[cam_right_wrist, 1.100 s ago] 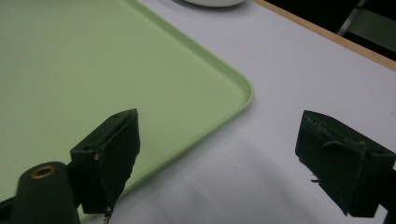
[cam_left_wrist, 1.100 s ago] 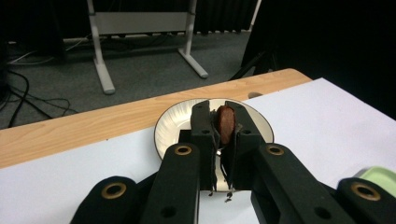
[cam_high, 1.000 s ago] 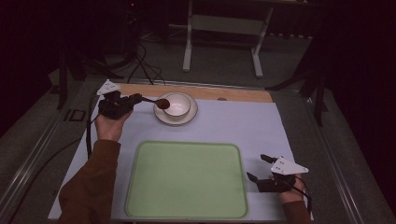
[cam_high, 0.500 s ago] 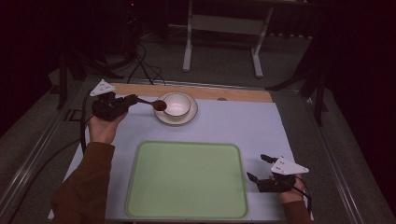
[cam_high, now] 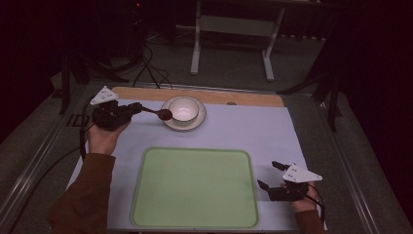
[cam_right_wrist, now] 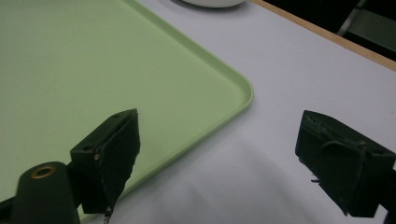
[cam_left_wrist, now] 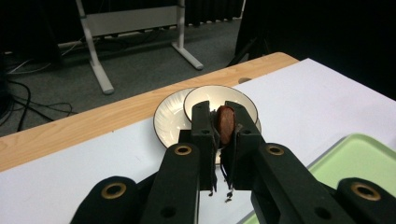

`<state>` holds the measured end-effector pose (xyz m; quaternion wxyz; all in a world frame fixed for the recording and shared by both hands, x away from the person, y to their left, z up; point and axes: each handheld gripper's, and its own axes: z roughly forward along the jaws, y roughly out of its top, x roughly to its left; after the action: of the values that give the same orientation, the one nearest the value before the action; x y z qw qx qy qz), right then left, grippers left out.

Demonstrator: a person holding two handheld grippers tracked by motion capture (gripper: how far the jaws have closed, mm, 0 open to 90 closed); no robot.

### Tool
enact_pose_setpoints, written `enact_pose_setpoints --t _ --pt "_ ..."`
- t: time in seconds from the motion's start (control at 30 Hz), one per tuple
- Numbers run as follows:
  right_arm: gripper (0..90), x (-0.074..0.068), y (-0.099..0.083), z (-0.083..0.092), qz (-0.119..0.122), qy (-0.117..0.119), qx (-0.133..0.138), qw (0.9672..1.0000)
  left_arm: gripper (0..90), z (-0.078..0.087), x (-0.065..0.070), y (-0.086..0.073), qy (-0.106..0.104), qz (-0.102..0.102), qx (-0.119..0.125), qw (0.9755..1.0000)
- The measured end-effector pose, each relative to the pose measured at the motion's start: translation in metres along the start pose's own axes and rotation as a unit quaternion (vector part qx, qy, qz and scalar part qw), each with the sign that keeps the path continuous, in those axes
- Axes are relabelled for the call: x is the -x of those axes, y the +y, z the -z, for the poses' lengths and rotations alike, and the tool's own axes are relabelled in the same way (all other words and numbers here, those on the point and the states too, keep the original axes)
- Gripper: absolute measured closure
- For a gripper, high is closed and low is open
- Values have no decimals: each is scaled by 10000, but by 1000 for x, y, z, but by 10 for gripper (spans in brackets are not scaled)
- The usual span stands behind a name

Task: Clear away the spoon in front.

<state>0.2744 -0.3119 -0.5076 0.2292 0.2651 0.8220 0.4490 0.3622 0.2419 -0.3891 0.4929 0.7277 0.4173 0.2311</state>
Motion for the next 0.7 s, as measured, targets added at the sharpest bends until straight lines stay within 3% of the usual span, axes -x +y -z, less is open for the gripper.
enact_pose_setpoints --t 0.7 --pt "138 0 0 0 5 26 -7 10000 836 19 1 -11 -176 -107 -241 9995"
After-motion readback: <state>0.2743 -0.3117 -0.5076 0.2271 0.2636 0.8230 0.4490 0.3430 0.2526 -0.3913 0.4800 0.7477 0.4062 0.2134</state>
